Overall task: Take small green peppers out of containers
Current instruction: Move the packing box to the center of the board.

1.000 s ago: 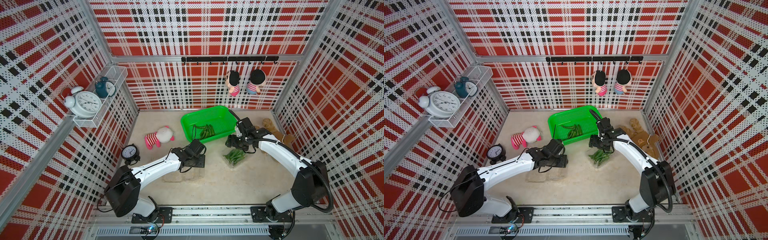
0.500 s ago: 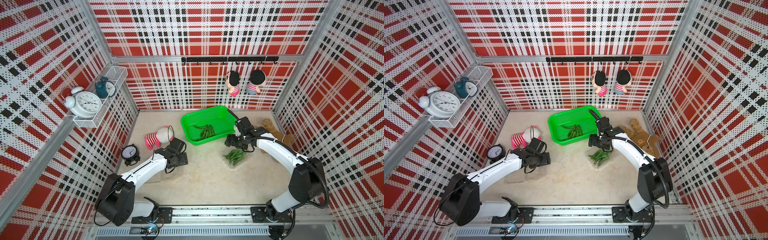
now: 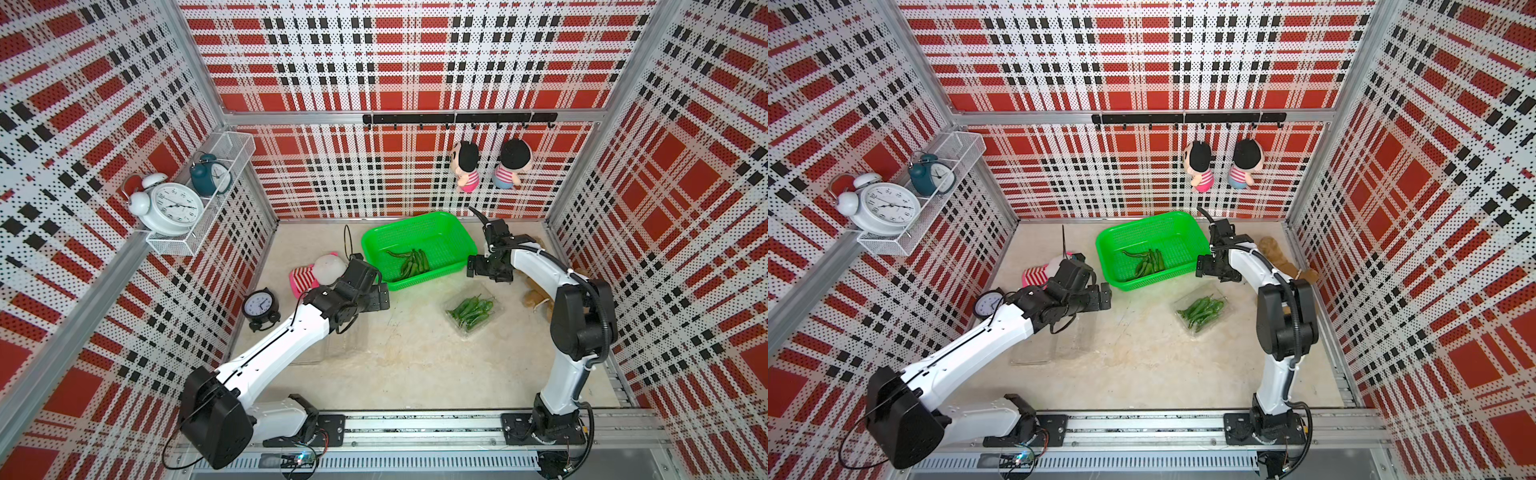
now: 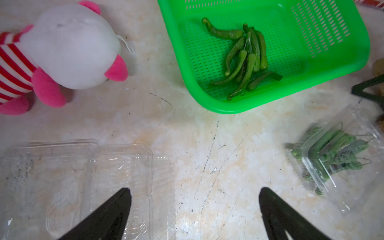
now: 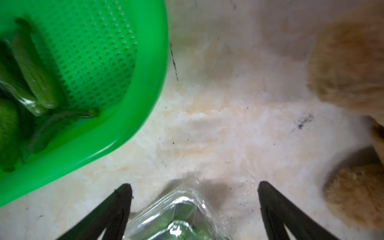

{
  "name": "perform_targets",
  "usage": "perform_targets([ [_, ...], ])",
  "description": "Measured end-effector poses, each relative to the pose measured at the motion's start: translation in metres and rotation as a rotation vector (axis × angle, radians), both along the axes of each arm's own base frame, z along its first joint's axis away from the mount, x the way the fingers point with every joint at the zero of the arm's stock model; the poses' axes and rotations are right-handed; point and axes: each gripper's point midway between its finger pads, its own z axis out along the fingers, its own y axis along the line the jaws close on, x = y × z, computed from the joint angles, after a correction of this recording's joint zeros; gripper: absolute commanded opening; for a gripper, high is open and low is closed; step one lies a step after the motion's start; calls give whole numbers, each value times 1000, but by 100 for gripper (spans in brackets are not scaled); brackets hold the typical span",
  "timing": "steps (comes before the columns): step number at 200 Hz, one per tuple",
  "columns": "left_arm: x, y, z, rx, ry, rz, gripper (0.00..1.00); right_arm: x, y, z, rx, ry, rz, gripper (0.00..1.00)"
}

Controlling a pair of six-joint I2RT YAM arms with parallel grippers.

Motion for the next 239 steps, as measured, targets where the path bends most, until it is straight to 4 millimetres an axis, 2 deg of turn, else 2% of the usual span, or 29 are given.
perform_targets([
  [21,3,1,11,-11,-27,17,98,-4,4,-12,13,34,34,88],
  [44,3,2,12,-14,-29,30,98,-13,13,-18,66,44,53,83],
  [65,4,3,12,-13,-31,34,98,-35,23,-26,135,68,43,78],
  [79,4,3,12,-12,-30,34,99,-49,32,-24,174,72,36,78],
  [92,4,2,12,-12,-30,34,98,-60,49,-18,208,70,47,77],
  [107,7,0,13,-11,-31,32,98,-69,79,-9,246,57,84,78],
  [127,11,-4,20,-17,-45,30,98,-82,114,1,272,47,139,87],
  [141,13,-7,26,-24,-59,26,98,-88,127,8,273,50,159,92],
  [154,15,-9,31,-32,-72,24,98,-87,121,19,256,40,145,94],
  [180,16,-13,34,-42,-85,18,98,-82,88,61,252,-29,70,95],
  [190,17,-15,34,-46,-87,14,99,-88,74,78,262,-56,41,95],
  [203,17,-19,34,-53,-89,6,98,-102,57,89,278,-80,4,93],
  [219,17,-26,33,-62,-89,-9,98,-133,53,84,316,-54,-6,88],
  [239,16,-39,28,-63,-77,-40,98,-179,57,53,360,49,-15,82],
])
